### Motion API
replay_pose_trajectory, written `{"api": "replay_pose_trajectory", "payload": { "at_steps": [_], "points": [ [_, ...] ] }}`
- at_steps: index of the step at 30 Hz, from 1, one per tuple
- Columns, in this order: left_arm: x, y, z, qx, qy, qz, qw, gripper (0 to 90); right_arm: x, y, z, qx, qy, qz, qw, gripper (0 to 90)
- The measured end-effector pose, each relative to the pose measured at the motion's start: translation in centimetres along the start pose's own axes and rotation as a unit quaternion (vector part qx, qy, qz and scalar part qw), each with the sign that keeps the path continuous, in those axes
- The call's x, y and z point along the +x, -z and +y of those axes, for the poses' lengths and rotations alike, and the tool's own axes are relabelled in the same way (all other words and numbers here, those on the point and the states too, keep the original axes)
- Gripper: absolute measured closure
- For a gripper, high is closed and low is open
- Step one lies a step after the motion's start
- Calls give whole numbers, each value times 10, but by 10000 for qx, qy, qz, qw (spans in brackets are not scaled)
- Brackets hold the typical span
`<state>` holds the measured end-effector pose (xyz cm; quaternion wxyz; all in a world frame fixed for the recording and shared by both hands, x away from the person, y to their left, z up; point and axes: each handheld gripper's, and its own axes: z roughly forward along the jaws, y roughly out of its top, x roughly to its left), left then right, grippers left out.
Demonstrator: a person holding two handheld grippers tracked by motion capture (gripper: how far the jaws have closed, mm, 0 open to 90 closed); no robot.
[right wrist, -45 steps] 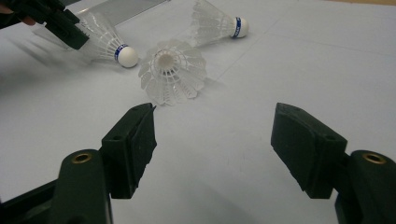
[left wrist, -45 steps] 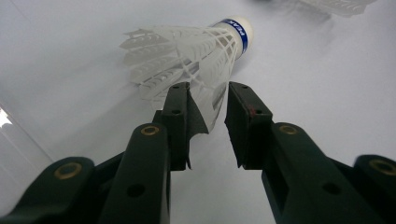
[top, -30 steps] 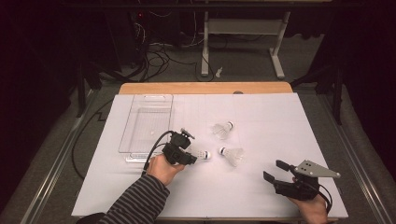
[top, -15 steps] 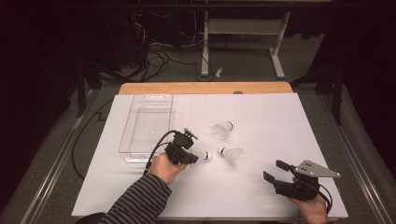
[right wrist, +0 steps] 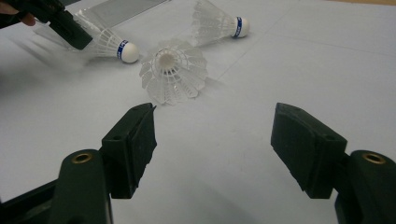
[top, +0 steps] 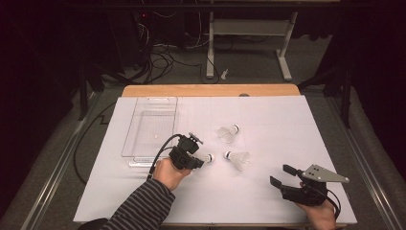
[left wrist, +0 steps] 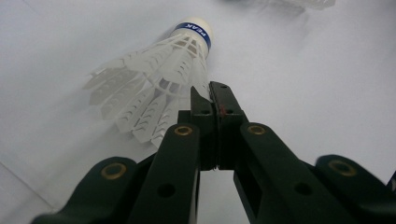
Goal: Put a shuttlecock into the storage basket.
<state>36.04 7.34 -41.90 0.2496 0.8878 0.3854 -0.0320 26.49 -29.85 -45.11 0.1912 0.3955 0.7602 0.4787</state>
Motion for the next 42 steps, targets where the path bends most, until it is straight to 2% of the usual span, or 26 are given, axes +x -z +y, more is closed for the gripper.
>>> {"api": "replay_pose_trajectory", "payload": {
  "at_steps": [11, 21, 24, 33, 37, 42],
  "points": [
    [0, 3, -1, -71, -11, -52, 10000, 894, 0, 0, 0, -3, 1, -1, 10000, 313],
    [-2, 14, -3, -204, -52, -54, 9998, 893, -1, 1, 0, -5, -19, -14, 10000, 313],
    [-3, 16, -4, -244, -79, 57, 9997, 892, 0, 1, 0, -9, -5, -12, 10000, 313],
    [-5, 24, -5, -321, -85, 61, 9994, 892, 0, 1, 0, -12, -6, -5, 10000, 314],
    [-6, 26, -6, -318, -125, 199, 9992, 893, 0, 1, 0, -16, -6, -4, 10000, 314],
    [-5, 30, -6, -345, -116, 221, 9991, 893, -1, 1, 0, -14, -13, -1, 10000, 314]
  ]
}}
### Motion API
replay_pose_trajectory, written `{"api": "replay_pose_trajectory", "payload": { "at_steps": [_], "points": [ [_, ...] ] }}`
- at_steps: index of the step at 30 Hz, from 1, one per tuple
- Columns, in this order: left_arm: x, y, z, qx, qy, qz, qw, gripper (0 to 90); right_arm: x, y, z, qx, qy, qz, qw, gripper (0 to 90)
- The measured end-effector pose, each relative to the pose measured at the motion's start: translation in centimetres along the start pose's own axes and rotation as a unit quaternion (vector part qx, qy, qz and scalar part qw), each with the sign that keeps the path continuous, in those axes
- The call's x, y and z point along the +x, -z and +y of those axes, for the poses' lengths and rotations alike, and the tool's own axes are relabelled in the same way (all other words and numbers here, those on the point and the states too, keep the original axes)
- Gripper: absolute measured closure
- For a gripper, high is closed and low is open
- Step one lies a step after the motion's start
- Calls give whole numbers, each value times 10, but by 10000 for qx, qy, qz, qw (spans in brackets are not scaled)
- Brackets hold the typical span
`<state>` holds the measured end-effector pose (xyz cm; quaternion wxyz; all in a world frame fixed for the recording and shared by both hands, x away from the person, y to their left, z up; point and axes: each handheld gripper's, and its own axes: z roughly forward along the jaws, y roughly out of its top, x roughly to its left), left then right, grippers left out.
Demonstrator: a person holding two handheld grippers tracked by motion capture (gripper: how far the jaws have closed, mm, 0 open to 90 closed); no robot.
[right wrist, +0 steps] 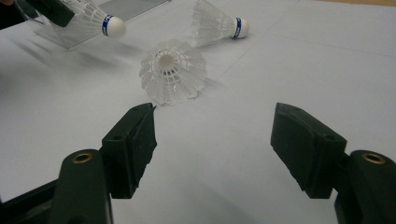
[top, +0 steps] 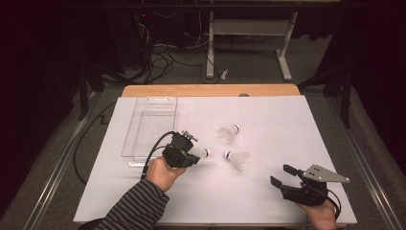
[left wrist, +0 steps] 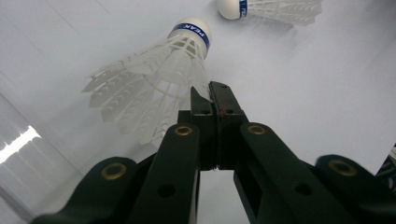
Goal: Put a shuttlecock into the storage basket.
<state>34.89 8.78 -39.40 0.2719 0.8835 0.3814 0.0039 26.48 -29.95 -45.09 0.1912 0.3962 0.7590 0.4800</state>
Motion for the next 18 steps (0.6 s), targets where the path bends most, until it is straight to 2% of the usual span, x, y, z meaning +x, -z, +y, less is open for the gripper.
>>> {"api": "replay_pose_trajectory", "payload": {
  "at_steps": [11, 16, 18],
  "points": [
    [1, 8, 1, -31, -13, 29, 10000, 893, -1, 0, 0, -13, -20, 3, 10000, 314],
    [4, 13, 2, -91, 60, 54, 9999, 894, -1, 0, 0, -12, -27, 16, 10000, 314],
    [6, 16, 3, -125, 101, -24, 9999, 894, -1, 0, 0, -11, -28, 23, 10000, 314]
  ]
}}
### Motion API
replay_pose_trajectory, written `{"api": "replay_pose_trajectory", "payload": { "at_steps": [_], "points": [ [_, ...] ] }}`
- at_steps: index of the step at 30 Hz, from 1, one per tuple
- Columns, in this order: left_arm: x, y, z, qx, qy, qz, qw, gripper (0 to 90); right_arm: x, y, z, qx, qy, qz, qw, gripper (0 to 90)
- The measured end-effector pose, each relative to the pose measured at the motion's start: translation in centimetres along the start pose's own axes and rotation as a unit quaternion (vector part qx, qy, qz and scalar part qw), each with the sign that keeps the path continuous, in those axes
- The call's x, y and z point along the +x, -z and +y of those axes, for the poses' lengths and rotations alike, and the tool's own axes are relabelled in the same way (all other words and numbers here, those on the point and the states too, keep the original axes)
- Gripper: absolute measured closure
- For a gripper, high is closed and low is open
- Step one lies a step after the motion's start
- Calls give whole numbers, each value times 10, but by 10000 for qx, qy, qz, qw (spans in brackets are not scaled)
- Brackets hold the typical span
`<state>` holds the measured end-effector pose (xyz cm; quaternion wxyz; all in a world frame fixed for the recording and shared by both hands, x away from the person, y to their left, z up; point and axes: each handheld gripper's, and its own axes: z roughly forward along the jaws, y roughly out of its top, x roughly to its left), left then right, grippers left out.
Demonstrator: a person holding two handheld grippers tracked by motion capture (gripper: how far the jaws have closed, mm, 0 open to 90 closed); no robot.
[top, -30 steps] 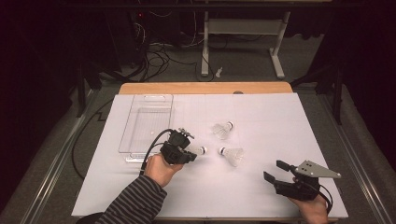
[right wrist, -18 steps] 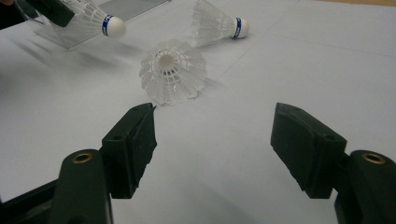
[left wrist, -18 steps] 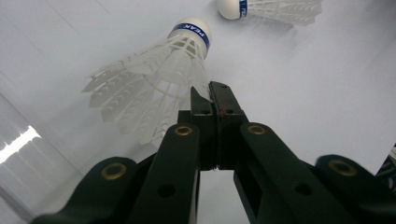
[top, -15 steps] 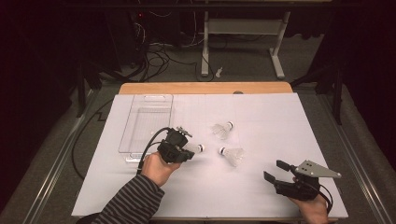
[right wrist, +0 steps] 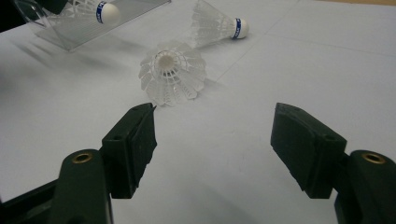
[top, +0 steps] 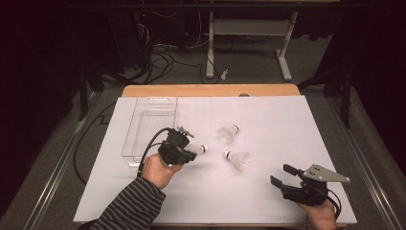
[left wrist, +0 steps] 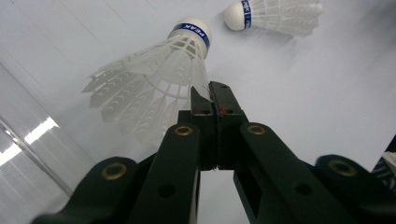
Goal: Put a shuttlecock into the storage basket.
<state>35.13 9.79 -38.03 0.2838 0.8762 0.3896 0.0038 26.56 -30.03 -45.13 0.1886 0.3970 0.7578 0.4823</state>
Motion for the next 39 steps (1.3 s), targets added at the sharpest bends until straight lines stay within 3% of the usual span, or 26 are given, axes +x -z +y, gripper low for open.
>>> {"api": "replay_pose_trajectory", "payload": {
  "at_steps": [11, 24, 39],
  "points": [
    [5, 8, 4, -76, 85, -5, 9999, 894, -1, 0, 0, 4, -29, 9, 10000, 314],
    [12, 29, 4, -202, 161, 178, 9995, 894, -1, 0, 0, 3, -53, 19, 10000, 314],
    [21, 40, 1, -327, 263, 233, 9988, 894, -2, 0, 0, -26, -71, 22, 10000, 314]
  ]
}}
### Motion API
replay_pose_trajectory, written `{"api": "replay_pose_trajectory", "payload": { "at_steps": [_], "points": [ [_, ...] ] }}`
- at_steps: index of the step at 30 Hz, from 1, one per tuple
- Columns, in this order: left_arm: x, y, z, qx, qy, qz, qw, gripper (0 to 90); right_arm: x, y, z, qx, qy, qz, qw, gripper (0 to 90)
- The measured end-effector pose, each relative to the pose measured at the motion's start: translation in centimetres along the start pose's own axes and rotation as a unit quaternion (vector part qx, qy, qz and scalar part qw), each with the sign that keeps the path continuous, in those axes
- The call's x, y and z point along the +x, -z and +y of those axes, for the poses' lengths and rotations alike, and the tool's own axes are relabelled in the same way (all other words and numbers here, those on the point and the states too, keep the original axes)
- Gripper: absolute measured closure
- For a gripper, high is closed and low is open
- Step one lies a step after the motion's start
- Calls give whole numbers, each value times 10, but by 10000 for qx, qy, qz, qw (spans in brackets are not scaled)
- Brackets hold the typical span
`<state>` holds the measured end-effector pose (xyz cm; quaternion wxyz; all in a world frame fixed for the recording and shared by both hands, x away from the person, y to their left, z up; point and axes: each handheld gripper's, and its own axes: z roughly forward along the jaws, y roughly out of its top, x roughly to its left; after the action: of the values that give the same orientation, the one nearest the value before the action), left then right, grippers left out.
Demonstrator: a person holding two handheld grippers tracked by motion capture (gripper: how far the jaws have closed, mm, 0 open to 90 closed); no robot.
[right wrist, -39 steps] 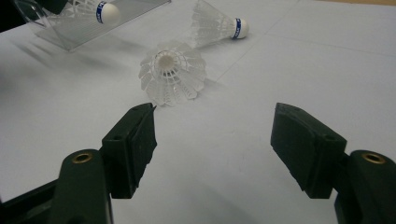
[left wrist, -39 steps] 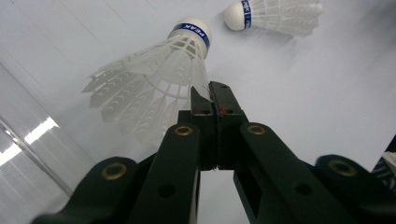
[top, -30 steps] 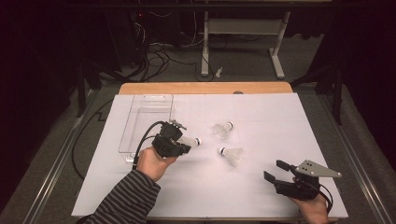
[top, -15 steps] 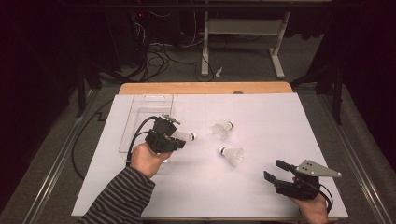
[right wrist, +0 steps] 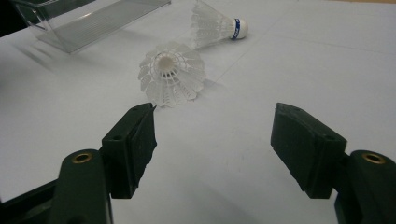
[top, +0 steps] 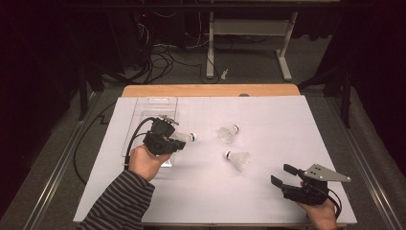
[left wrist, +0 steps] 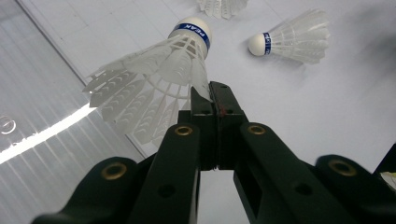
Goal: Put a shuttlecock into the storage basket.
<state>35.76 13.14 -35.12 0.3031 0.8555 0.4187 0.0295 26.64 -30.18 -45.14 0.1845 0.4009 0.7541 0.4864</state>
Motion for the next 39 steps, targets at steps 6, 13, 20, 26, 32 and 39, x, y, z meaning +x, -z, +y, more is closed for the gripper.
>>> {"api": "replay_pose_trajectory", "payload": {
  "at_steps": [6, 13, 20, 26, 32, 39],
  "points": [
    [4, 5, -1, -63, 51, -20, 10000, 894, 0, 0, 0, 5, 9, -2, 10000, 314],
    [9, 10, -2, -159, 129, 16, 9998, 893, 0, 0, 0, -15, -11, -7, 10000, 314],
    [16, 13, -3, -175, 223, 84, 9996, 893, 0, 1, 0, -15, -3, -8, 10000, 314],
    [24, 16, -5, -199, 312, 155, 9992, 893, 0, 1, 0, -11, 3, -18, 10000, 314],
    [31, 18, -6, -243, 386, 210, 9987, 893, 0, 1, 0, -15, 19, -22, 10000, 314],
    [36, 19, -6, -279, 438, 236, 9984, 893, 0, 1, 0, -4, 15, -31, 10000, 314]
  ]
}}
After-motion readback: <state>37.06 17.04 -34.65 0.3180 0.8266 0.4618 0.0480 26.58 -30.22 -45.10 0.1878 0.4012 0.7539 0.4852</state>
